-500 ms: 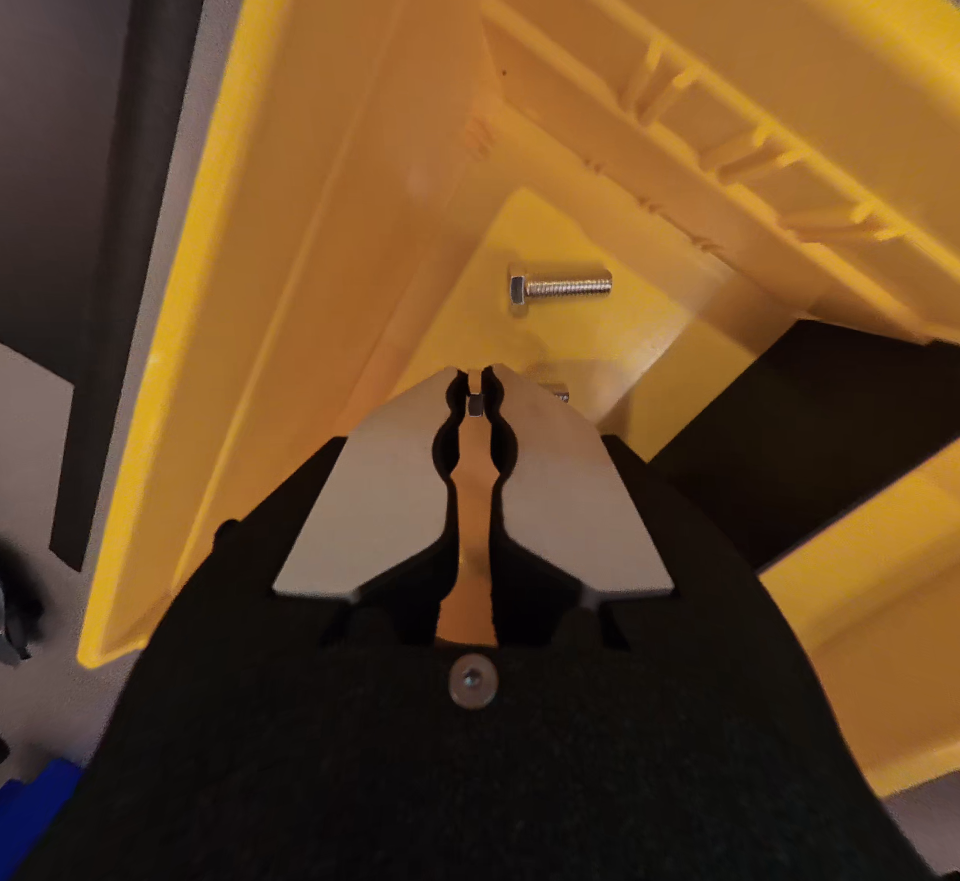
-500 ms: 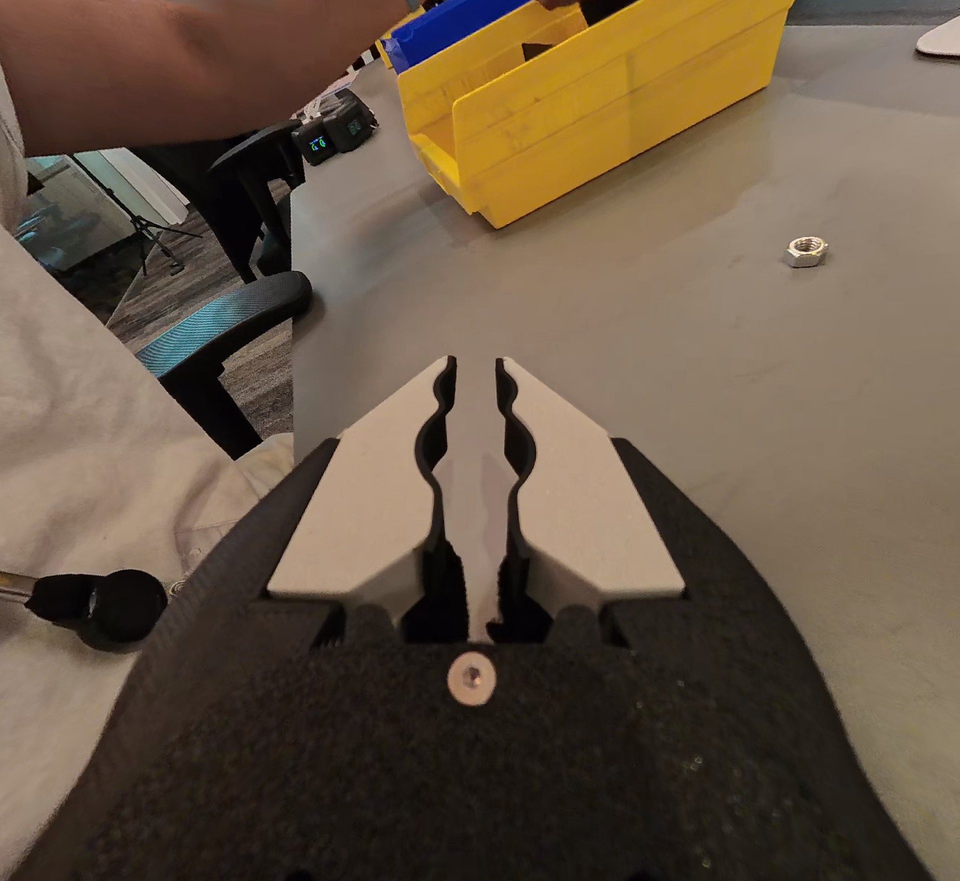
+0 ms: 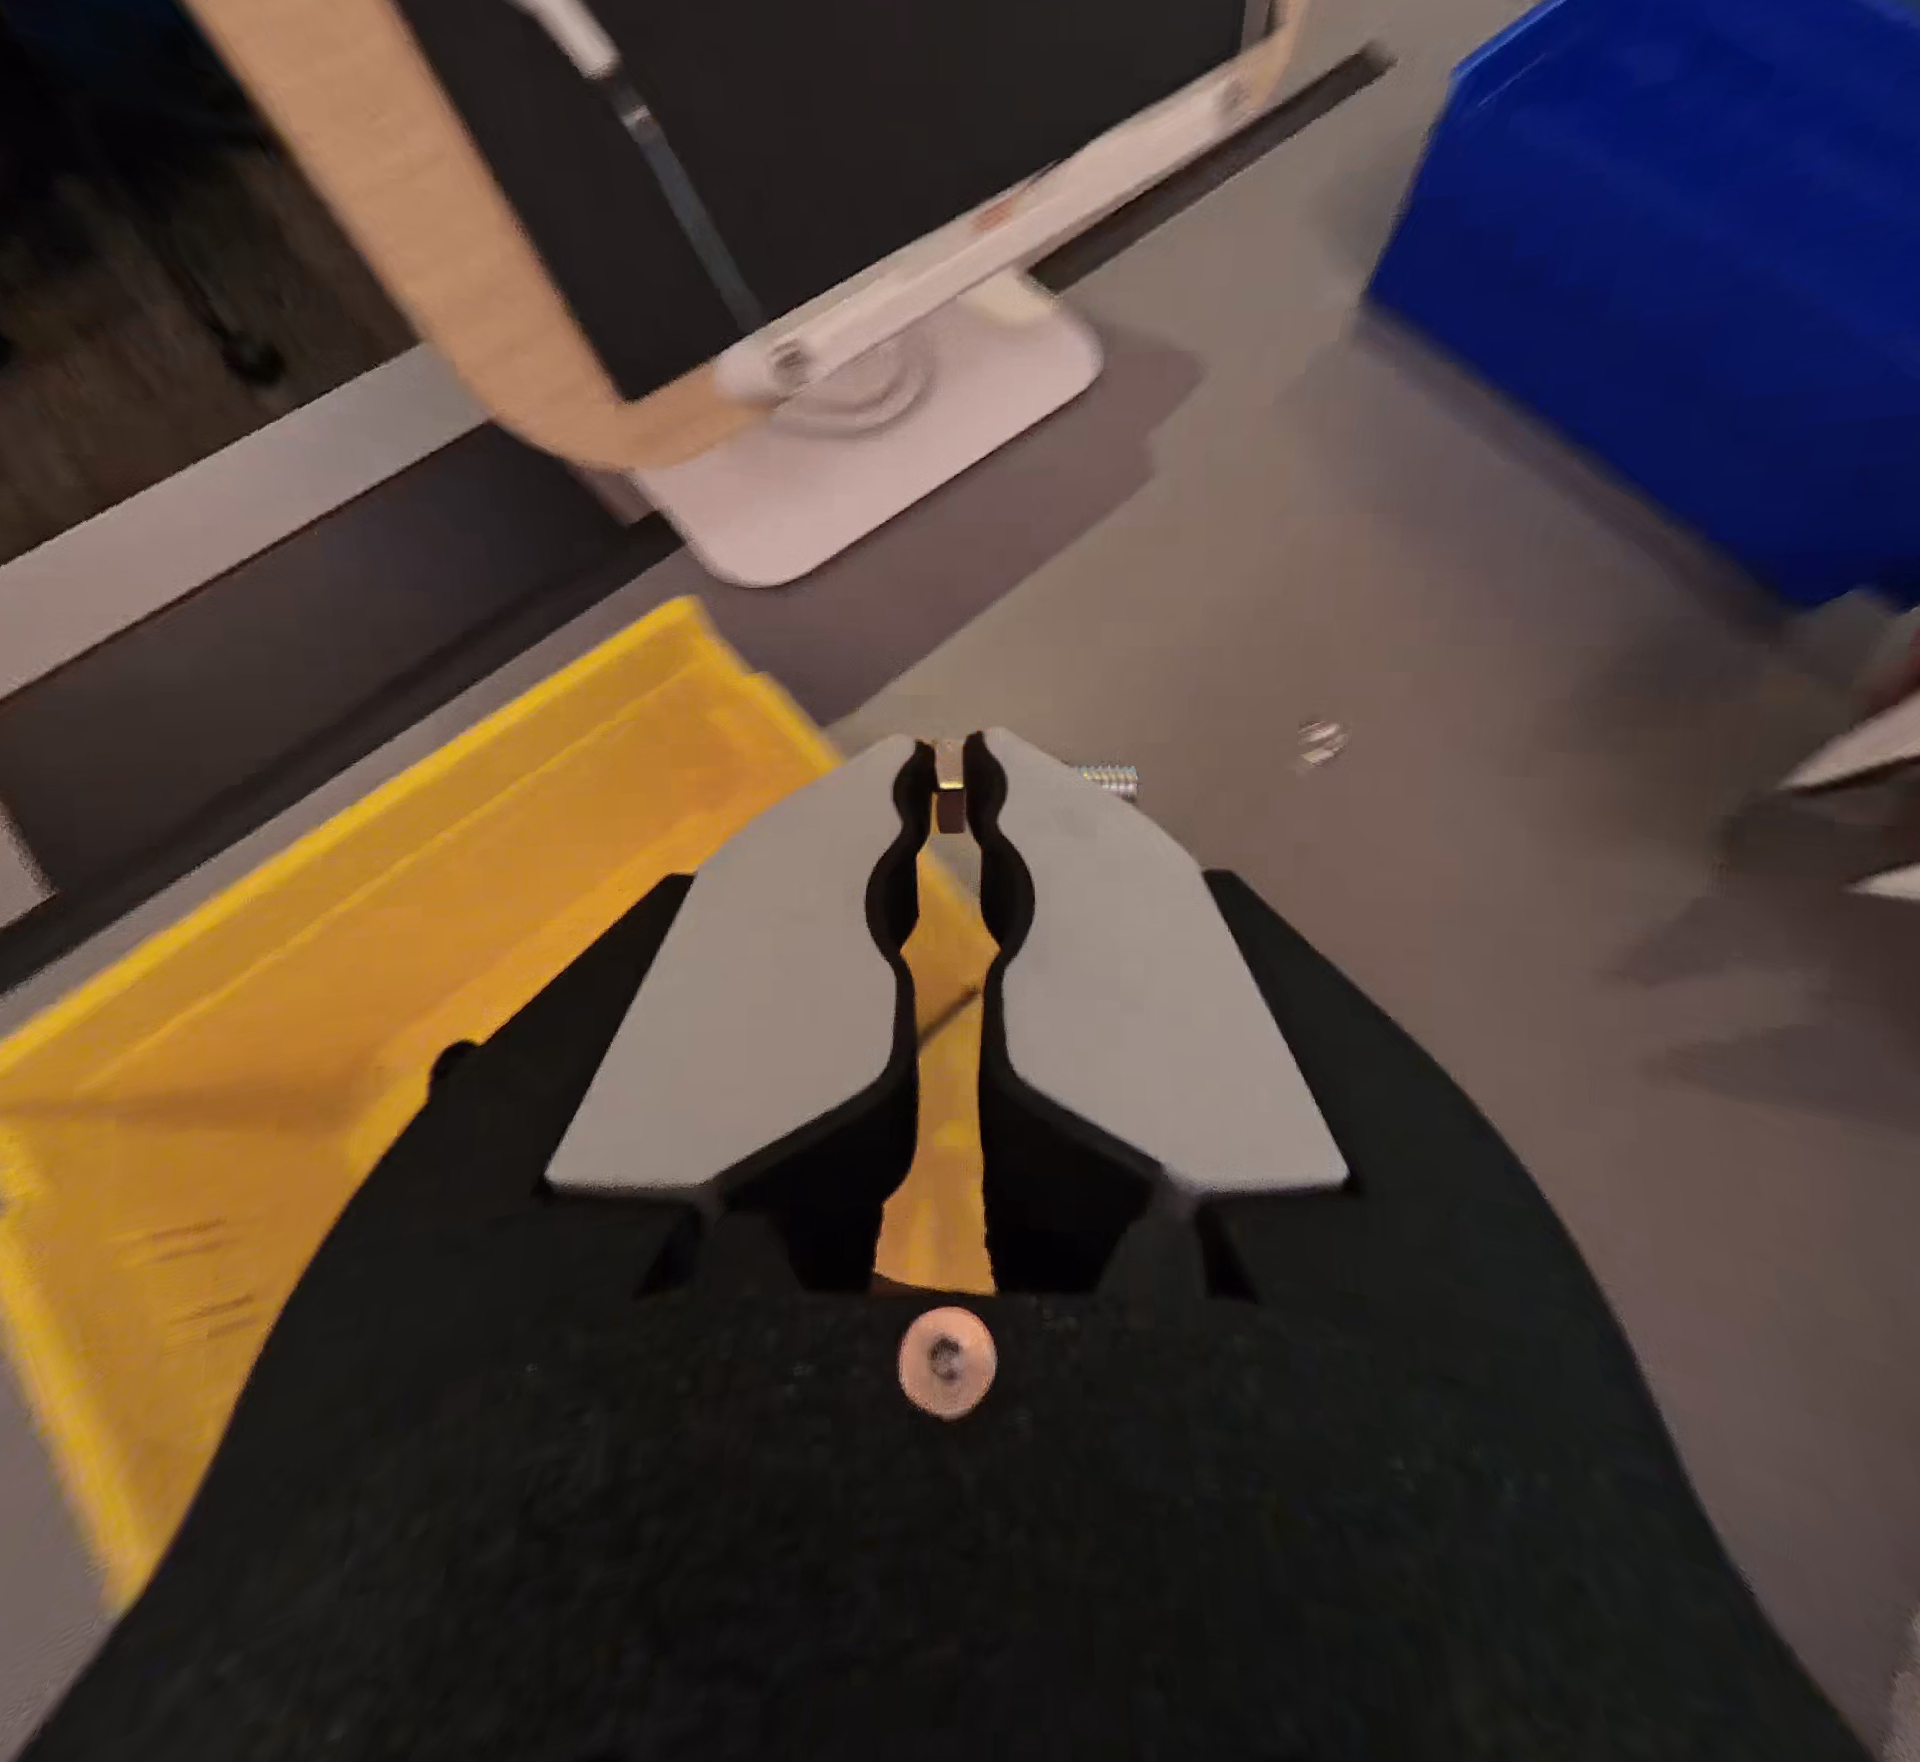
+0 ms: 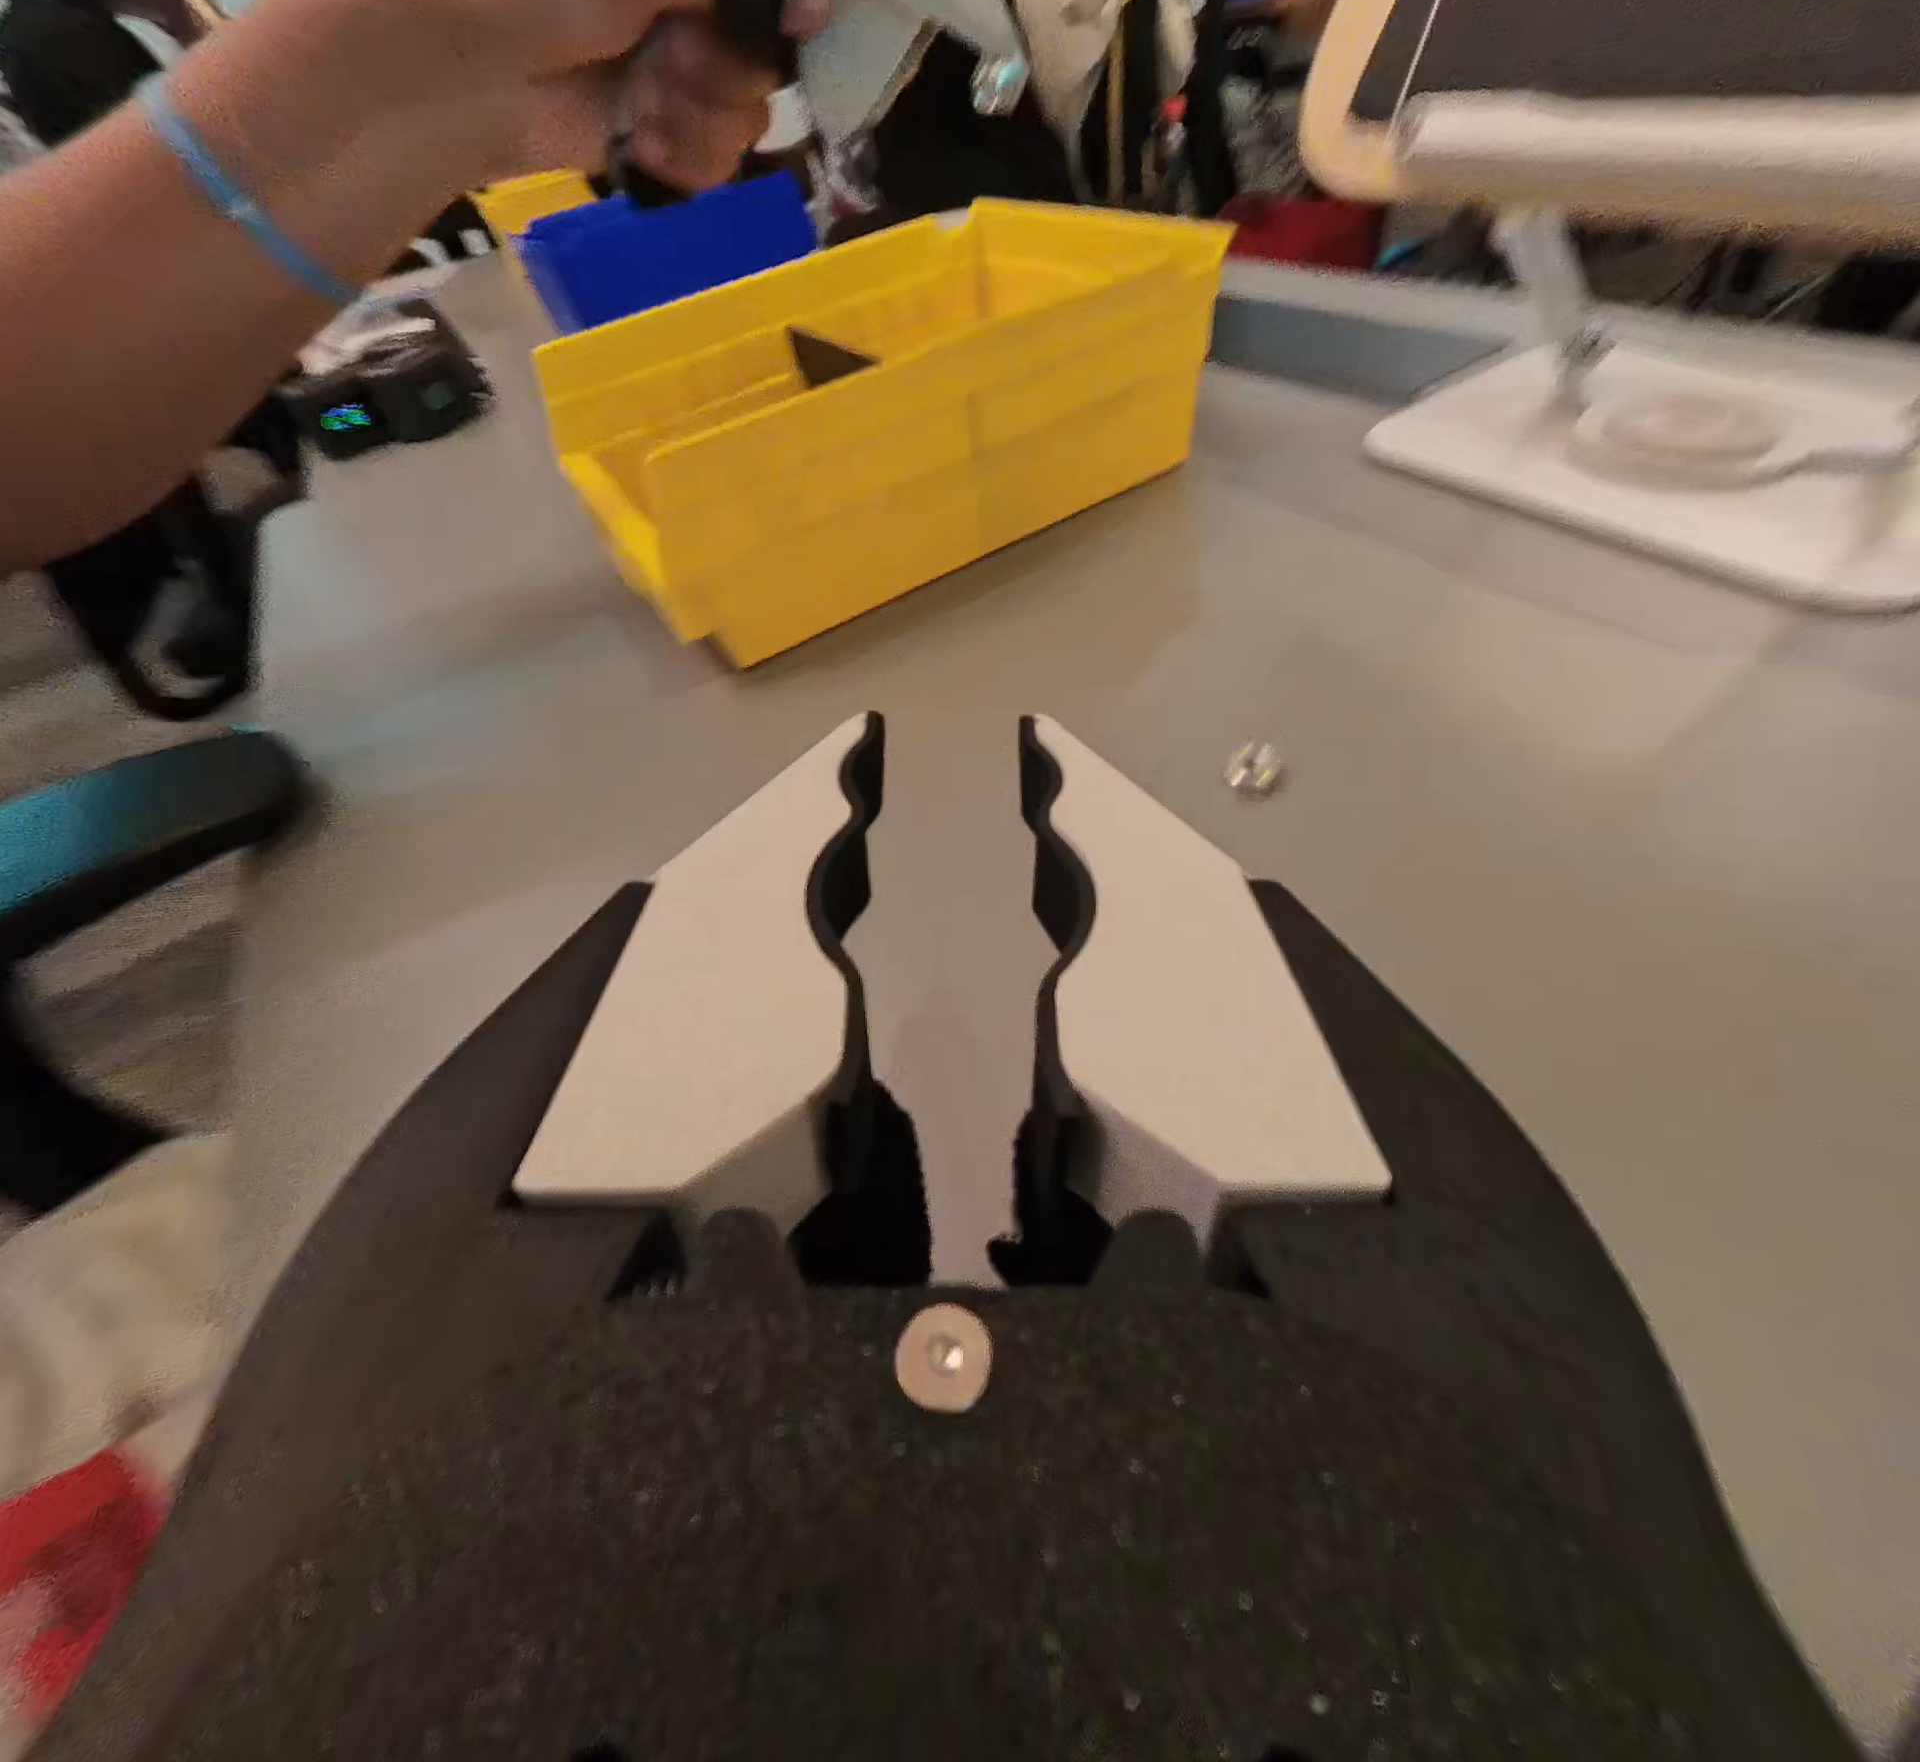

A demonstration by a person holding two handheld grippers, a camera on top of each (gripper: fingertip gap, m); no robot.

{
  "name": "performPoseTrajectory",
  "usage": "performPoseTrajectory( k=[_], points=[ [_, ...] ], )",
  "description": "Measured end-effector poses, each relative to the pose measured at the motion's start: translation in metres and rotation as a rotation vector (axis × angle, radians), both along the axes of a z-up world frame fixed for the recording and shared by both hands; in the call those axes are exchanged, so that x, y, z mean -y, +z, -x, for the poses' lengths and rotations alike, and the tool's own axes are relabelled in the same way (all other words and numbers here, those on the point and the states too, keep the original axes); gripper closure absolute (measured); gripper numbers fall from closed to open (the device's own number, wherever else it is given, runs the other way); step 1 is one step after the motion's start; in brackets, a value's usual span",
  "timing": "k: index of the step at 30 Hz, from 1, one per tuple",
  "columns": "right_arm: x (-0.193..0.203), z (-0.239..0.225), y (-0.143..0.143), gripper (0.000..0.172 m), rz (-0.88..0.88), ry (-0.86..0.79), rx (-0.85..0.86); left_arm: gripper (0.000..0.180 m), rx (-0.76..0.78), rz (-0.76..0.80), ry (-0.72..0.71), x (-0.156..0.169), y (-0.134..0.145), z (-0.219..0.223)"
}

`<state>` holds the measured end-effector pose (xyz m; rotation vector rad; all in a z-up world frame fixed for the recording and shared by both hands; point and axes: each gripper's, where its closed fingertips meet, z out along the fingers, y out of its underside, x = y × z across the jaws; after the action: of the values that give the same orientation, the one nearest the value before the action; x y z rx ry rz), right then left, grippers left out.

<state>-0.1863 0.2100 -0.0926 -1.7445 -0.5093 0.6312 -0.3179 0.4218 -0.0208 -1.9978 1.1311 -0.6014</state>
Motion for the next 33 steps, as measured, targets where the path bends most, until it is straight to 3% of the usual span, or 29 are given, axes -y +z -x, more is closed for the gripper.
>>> performPoseTrajectory(
  k=[3, 6, 9, 13, 19, 22, 26, 33],
  points=[
    [-0.022, 0.01, 0.021, 0.146, -0.164, -0.092, 0.195, 0.175, 0.116, 0.022, -0.047, 0.057, 0.002, -0.037],
    [-0.033, 0.018, 0.035, 0.145, -0.309, -0.184, 0.387, 0.175, 0.14, 0.047, -0.101, 0.109, -0.012, -0.069],
    [-0.03, 0.025, 0.033, 0.145, -0.408, -0.187, 0.556, 0.175, 0.129, 0.095, -0.148, 0.15, -0.032, -0.09],
    [-0.018, 0.03, 0.021, 0.156, -0.447, -0.136, 0.677, 0.175, 0.13, 0.148, -0.177, 0.181, -0.049, -0.102],
    [-0.006, 0.031, 0.018, 0.163, -0.417, -0.088, 0.642, 0.175, 0.149, 0.16, -0.185, 0.195, -0.053, -0.104],
    [0.001, 0.027, 0.019, 0.163, -0.368, -0.041, 0.571, 0.165, 0.265, 0.13, -0.203, 0.199, -0.042, -0.099],
    [0.0, 0.01, 0.006, 0.163, -0.222, 0.012, 0.445, 0.144, 0.334, -0.084, -0.144, 0.187, -0.041, -0.075],
    [-0.003, 0.001, 0.004, 0.162, -0.038, 0.102, 0.322, 0.143, 0.32, -0.434, -0.305, 0.217, -0.062, -0.086]
  ],
)
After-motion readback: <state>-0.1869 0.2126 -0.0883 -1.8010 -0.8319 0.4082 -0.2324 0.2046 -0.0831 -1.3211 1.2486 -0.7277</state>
